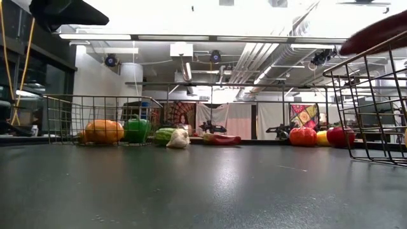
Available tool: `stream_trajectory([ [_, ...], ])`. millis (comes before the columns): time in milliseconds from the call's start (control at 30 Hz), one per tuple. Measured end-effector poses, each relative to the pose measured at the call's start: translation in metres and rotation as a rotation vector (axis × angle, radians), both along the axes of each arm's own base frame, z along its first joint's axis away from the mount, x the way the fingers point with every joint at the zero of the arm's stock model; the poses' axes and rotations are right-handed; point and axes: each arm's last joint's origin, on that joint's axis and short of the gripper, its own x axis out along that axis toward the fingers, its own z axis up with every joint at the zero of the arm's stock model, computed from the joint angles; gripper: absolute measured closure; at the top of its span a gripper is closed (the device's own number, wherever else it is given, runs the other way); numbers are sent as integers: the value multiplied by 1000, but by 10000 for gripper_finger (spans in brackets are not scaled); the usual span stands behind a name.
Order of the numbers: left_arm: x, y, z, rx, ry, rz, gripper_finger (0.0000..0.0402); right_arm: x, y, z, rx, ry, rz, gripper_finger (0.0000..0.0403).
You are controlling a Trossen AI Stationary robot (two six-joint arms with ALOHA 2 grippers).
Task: Sort produce into baskets
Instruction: Put the bottom red chili pepper into the top wire basket
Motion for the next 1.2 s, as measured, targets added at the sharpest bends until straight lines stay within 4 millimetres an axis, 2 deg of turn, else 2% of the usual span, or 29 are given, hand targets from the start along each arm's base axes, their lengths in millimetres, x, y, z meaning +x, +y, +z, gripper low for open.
stream_trajectory([
  [367, 0, 0, 0, 2, 1, -1, 44, 5, 0, 12, -51, -118, 18, 331],
  [433, 0, 0, 0, 1, 0, -1, 44, 10, -6, 14, -147, -215, 21, 331],
  [500, 0, 0, 1, -4, -7, -2, 44, 24, -17, 17, -283, -359, 16, 331],
  [600, 2, -2, 5, 6, -37, -22, 44, 61, -44, 20, -378, -442, 51, 332],
  [667, 4, -4, 9, 21, -68, -42, 44, 94, -69, 21, -389, -476, 76, 332],
  [800, 7, -8, 19, 58, -143, -98, 44, 167, -125, 26, -384, -637, 213, 332],
  [900, 7, -13, 23, 59, -170, -191, 44, 208, -170, 29, -355, -838, 290, 332],
  [1000, 3, -20, 25, 53, -173, -269, 44, 232, -209, 21, -346, -973, 287, 332],
  [1200, -8, -30, 23, 47, -161, -322, 44, 264, -265, -19, -305, -1084, 244, 332],
])
